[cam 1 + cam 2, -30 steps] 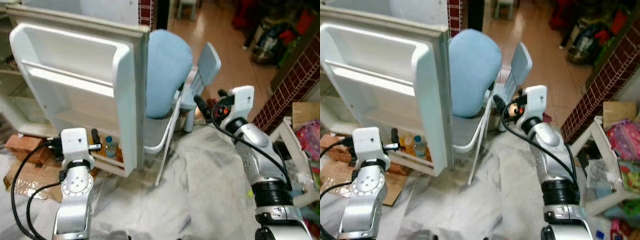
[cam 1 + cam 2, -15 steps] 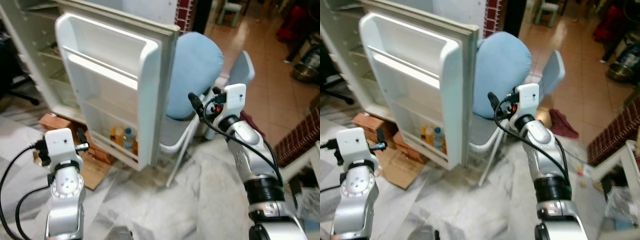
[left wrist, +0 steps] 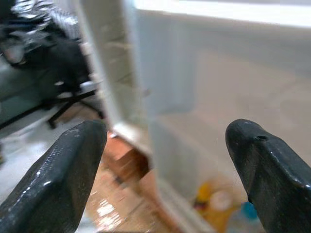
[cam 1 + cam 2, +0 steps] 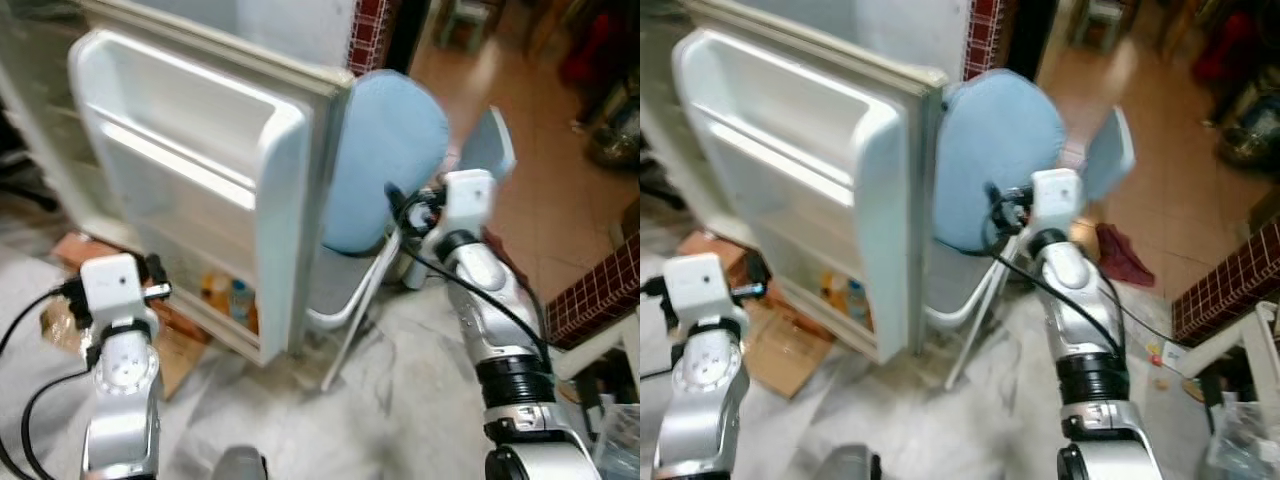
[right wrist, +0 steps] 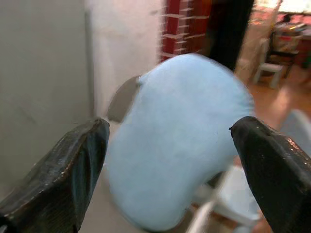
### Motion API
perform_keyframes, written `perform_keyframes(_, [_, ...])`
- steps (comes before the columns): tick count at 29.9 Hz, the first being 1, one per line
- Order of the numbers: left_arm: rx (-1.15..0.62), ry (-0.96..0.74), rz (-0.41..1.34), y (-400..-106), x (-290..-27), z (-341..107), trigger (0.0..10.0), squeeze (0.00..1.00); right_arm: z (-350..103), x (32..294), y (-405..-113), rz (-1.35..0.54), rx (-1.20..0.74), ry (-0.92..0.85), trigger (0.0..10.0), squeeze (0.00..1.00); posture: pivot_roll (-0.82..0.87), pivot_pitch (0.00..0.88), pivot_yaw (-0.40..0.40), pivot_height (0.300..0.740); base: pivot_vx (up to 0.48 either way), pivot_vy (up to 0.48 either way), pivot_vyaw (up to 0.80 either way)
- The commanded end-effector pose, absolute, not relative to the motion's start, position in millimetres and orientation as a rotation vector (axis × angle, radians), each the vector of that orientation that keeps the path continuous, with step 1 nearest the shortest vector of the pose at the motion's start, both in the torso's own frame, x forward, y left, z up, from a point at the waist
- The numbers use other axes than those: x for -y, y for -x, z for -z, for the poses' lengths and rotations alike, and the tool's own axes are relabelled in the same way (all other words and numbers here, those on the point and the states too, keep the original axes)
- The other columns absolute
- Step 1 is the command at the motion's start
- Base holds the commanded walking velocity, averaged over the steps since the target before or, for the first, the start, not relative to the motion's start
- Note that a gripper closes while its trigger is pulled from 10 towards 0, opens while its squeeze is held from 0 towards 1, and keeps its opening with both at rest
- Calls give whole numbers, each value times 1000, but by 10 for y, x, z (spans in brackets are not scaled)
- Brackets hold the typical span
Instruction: Restocking fridge
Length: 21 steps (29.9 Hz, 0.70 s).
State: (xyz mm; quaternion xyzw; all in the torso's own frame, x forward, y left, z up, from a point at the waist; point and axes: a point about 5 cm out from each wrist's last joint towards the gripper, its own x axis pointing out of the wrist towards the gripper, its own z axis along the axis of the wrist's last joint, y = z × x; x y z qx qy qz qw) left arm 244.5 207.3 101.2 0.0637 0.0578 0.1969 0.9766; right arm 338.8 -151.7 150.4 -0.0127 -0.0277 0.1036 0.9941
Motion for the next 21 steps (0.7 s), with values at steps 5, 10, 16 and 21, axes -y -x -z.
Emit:
perform_keyframes(5, [-110, -96, -375, -2457, -1958, -1018, 10000, 0, -1530, 1572, -3417, -188, 72, 64, 10000, 0, 87, 0, -67, 740, 0, 0, 633])
perform_keyframes(10, [-151, -77, -374, -2450, -1946, -974, 10000, 0, -1560, 1453, -3466, -210, 75, 21, 10000, 0, 87, 0, -66, 740, 0, 0, 789])
perform_keyframes(16, [-343, -33, -394, -2385, -1990, -749, 10000, 0, -1582, 1211, -3523, -306, 61, -23, 10000, 0, 88, 0, -62, 740, 0, 0, 785])
perform_keyframes(21, [-465, -28, -255, -2344, -1916, -600, 10000, 0, -1639, 1012, -3552, -382, 76, -62, 10000, 0, 105, 0, -64, 740, 0, 0, 768])
